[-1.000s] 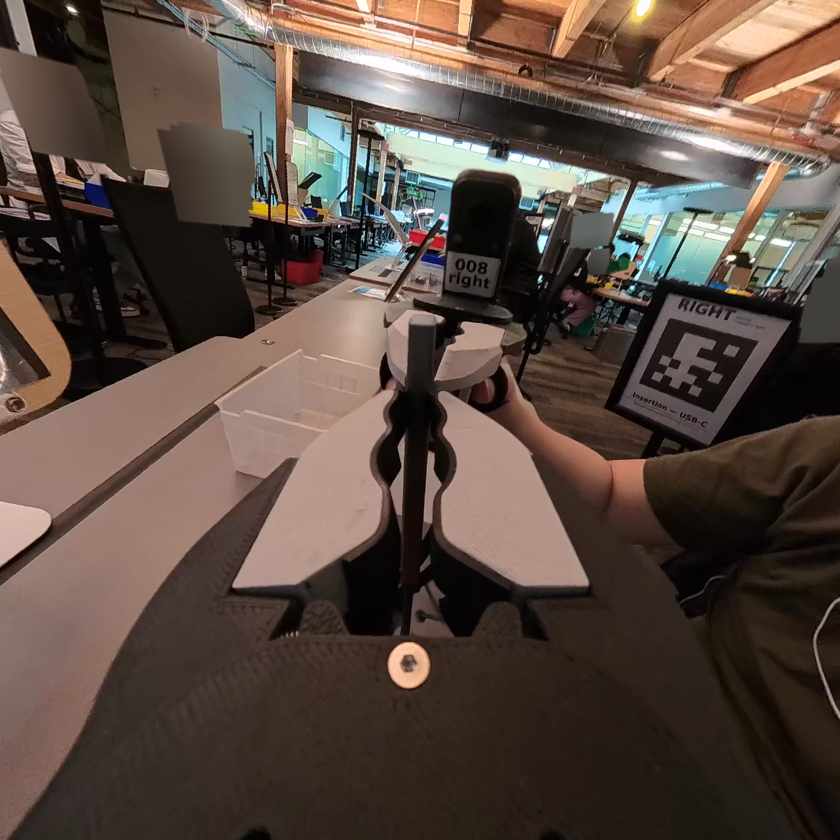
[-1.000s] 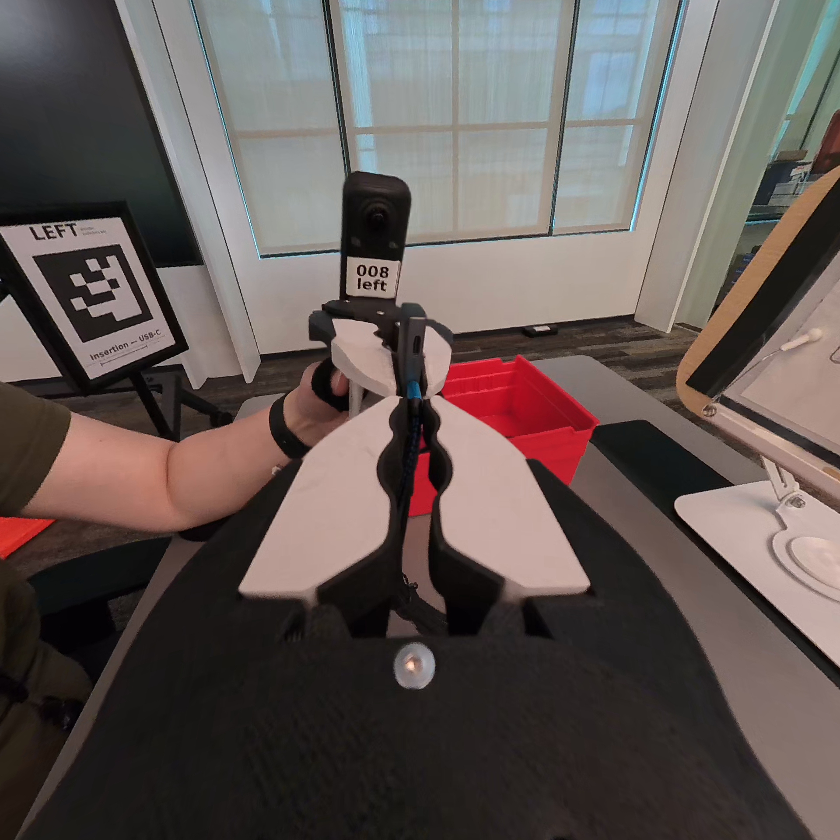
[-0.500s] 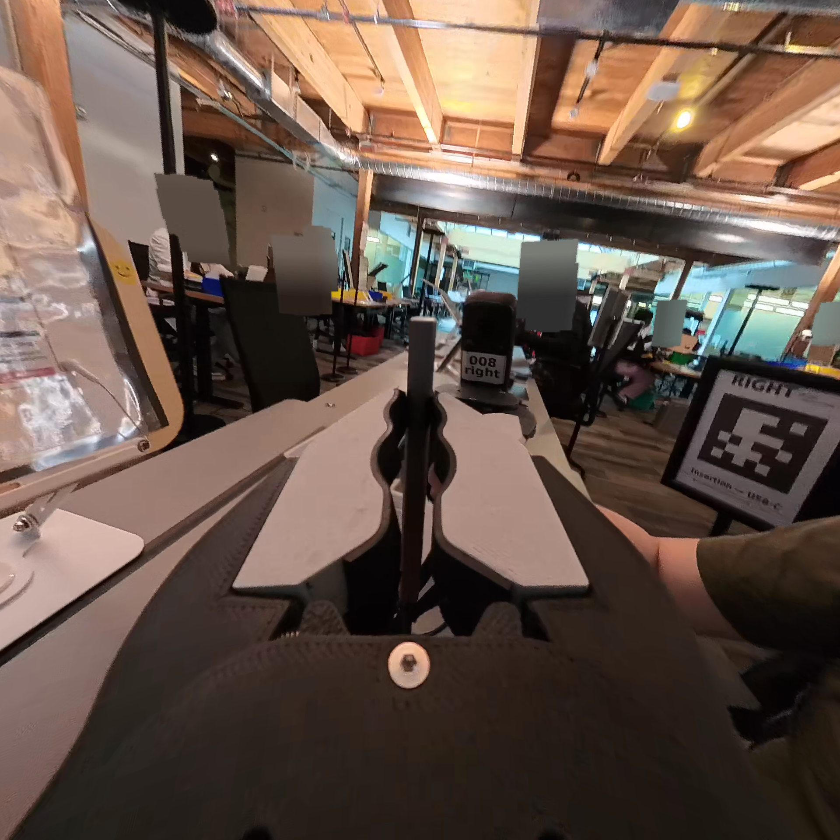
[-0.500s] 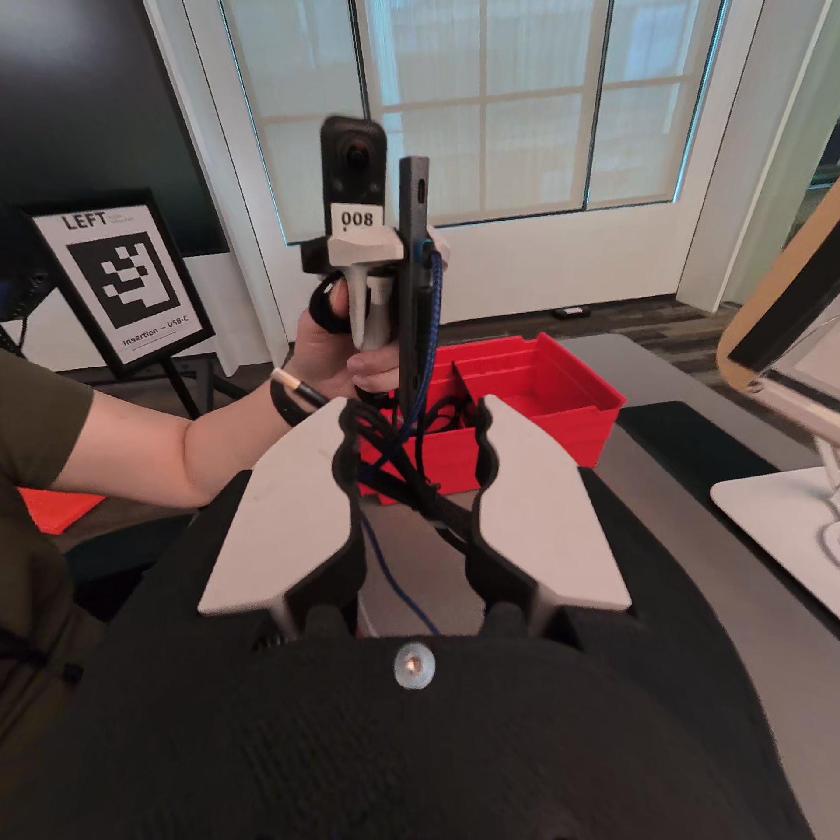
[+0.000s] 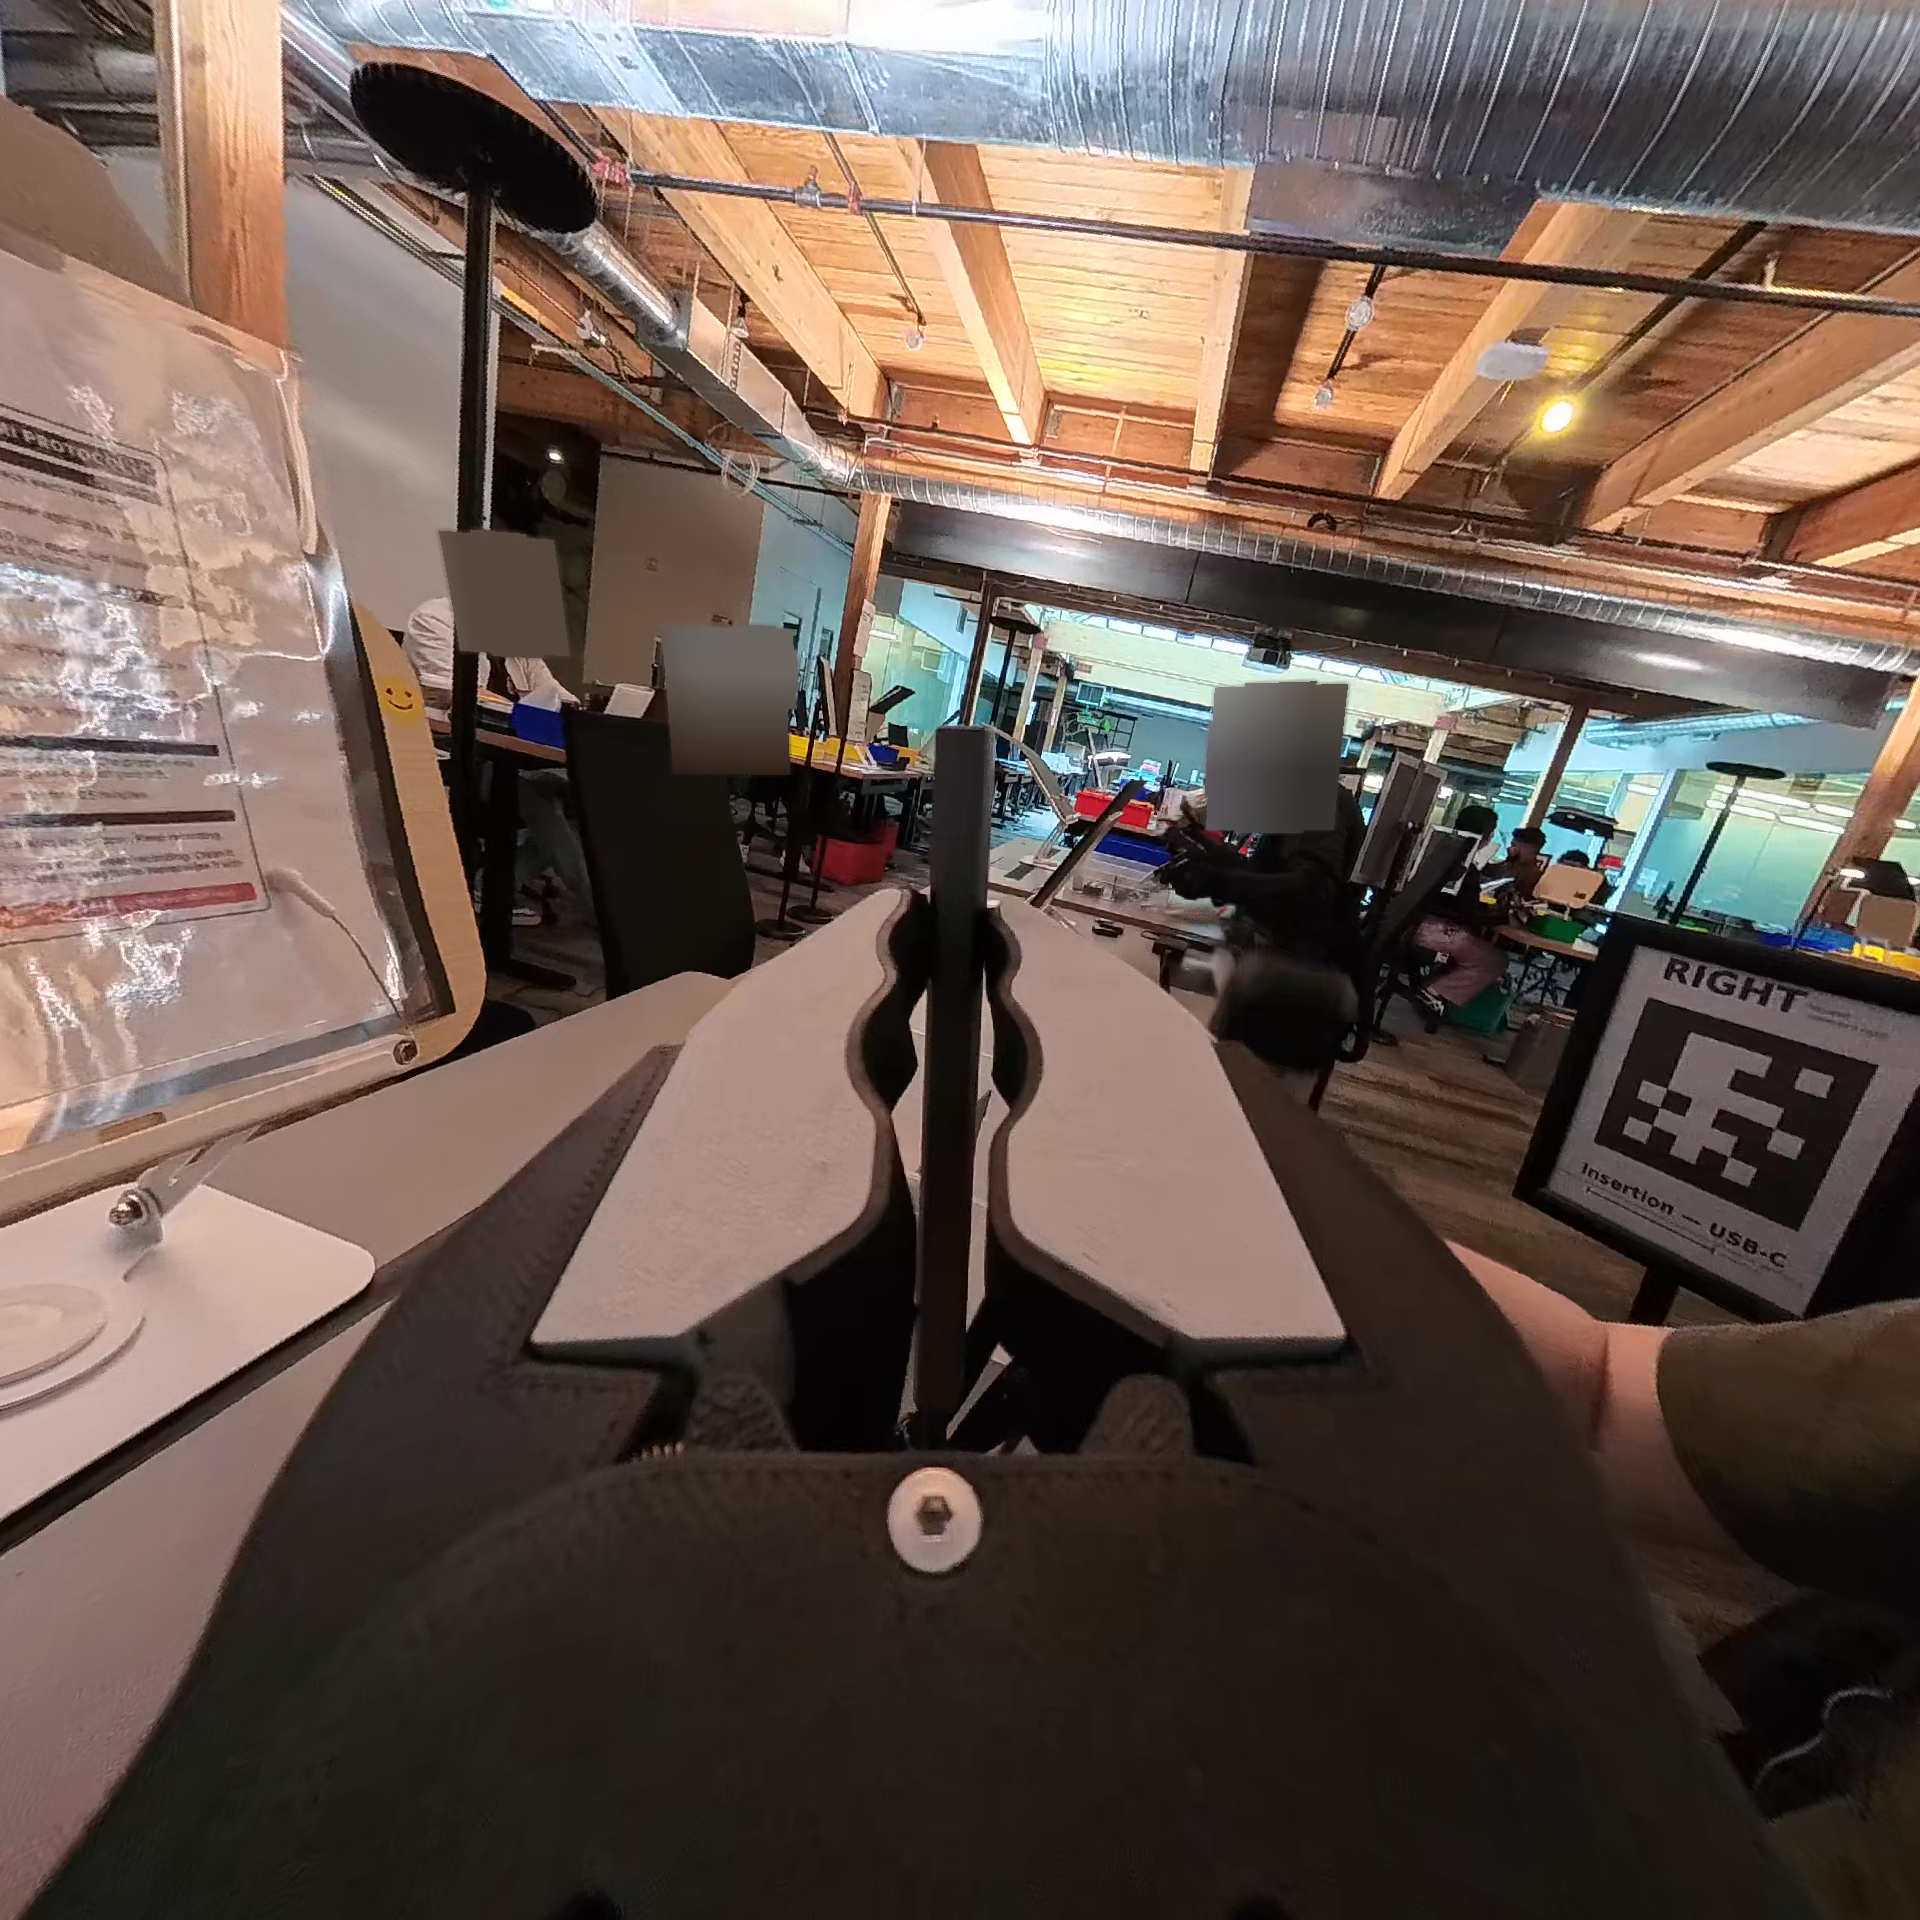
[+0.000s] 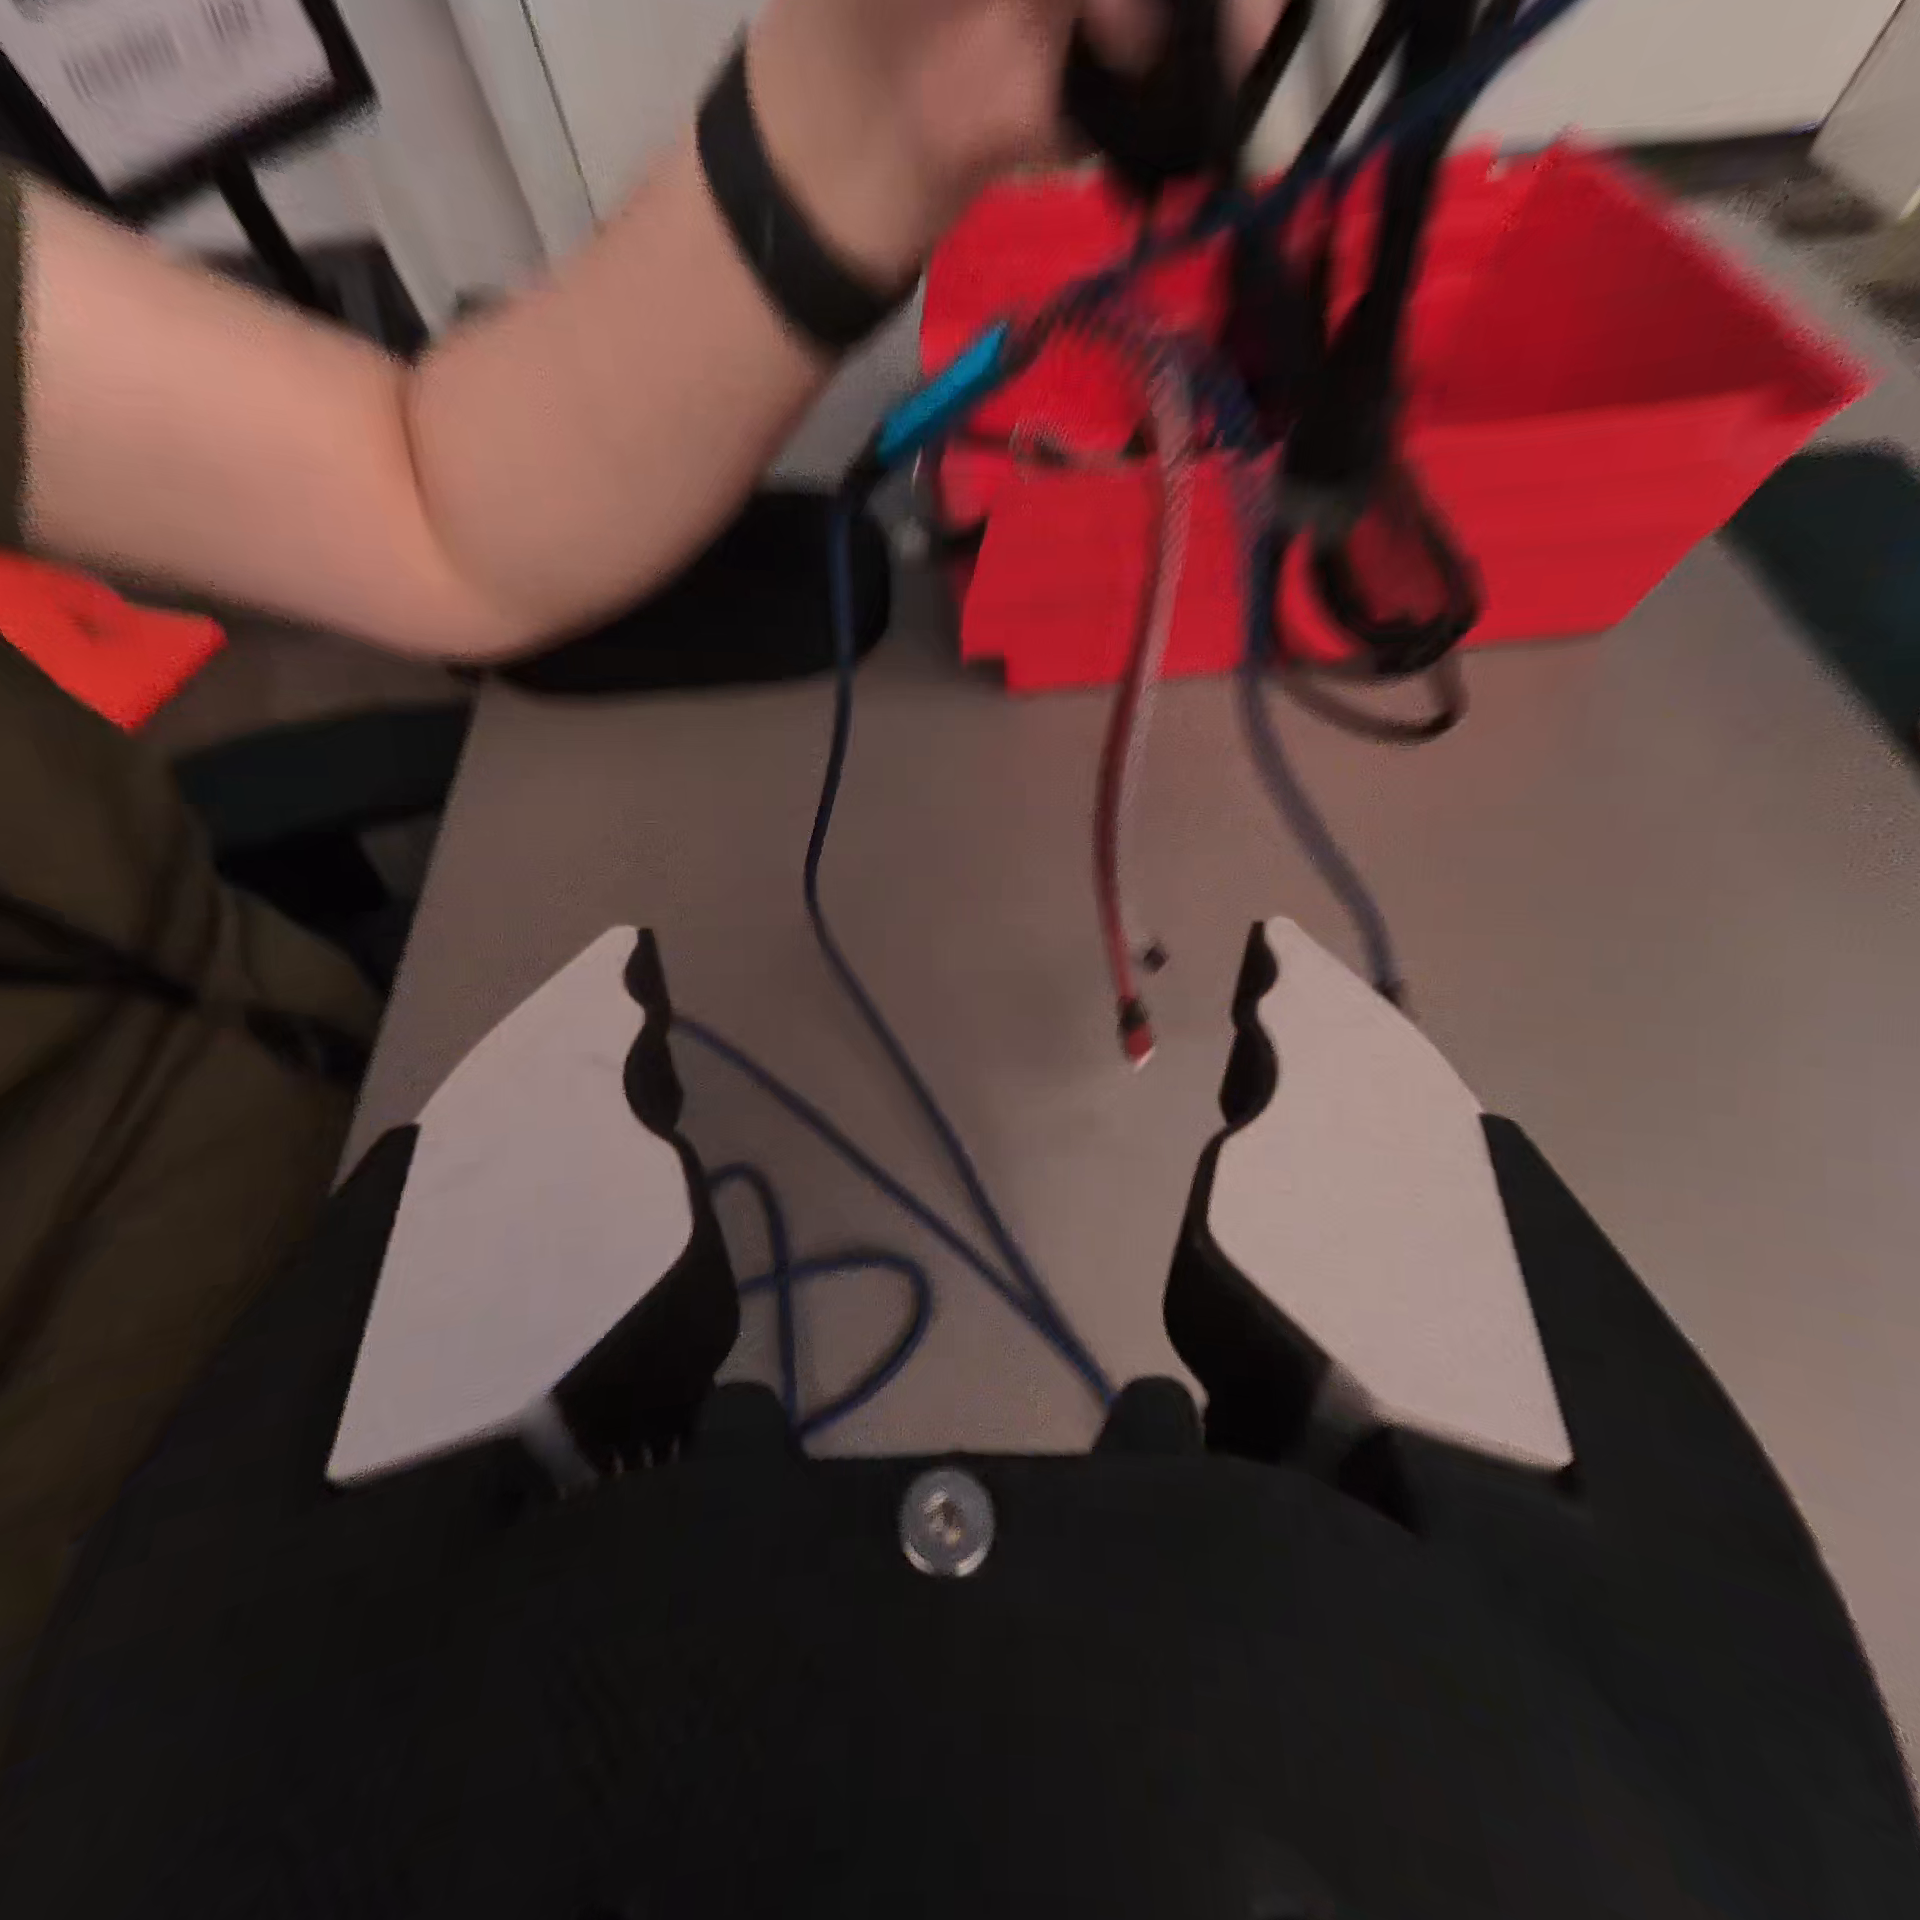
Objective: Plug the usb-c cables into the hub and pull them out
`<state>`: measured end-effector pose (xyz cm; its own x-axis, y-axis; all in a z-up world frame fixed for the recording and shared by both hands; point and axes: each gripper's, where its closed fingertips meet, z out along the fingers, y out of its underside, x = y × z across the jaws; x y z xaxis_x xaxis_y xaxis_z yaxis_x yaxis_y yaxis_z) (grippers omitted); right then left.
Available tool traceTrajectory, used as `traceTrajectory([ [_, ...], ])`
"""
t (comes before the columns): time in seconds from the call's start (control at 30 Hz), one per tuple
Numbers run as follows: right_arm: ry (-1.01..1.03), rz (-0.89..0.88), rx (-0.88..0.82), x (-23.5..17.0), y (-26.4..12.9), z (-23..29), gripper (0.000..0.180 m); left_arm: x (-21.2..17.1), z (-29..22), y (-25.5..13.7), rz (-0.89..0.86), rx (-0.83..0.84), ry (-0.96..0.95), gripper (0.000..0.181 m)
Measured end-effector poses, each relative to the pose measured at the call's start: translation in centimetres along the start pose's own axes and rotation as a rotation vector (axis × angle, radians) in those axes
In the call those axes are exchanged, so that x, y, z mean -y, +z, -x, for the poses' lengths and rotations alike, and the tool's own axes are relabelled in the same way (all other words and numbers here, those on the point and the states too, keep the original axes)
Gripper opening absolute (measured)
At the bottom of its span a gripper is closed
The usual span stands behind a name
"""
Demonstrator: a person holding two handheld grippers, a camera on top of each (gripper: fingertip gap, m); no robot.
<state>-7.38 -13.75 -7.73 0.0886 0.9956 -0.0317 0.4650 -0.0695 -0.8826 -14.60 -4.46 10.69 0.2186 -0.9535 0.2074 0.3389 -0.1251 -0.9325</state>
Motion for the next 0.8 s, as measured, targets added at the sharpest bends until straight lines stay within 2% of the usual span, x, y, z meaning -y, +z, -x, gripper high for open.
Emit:
traceTrajectory([
  [0.1,-0.038,0.174,0.028,-4.9,1.7,2.9,0.113,0.2,0.1,-0.2,-0.001,0.000,-0.005,0.010],
  [0.23,-0.143,0.318,0.079,-8.0,1.7,6.5,0.116,0.4,0.0,-0.4,-0.005,-0.014,-0.018,0.010],
  [0.33,-0.129,0.423,0.101,-10.0,1.0,8.2,0.121,0.5,-0.2,-0.4,-0.004,-0.022,-0.023,0.010],
  [0.5,-0.192,0.536,0.005,-12.3,-0.2,9.6,0.139,0.6,-0.6,-0.5,0.002,-0.035,-0.024,0.010],
  [0.6,-0.245,0.656,-0.058,-14.7,-0.9,9.4,0.139,0.6,-0.7,-0.4,0.002,-0.043,-0.028,0.010],
  [0.77,0.000,0.725,-0.045,-16.9,-0.8,8.3,0.141,0.2,-1.0,0.0,0.019,-0.050,-0.030,0.010],
  [0.8,0.014,0.688,-0.067,-16.5,-0.6,7.6,0.136,0.2,-1.1,0.0,0.020,-0.052,-0.028,0.010],
])
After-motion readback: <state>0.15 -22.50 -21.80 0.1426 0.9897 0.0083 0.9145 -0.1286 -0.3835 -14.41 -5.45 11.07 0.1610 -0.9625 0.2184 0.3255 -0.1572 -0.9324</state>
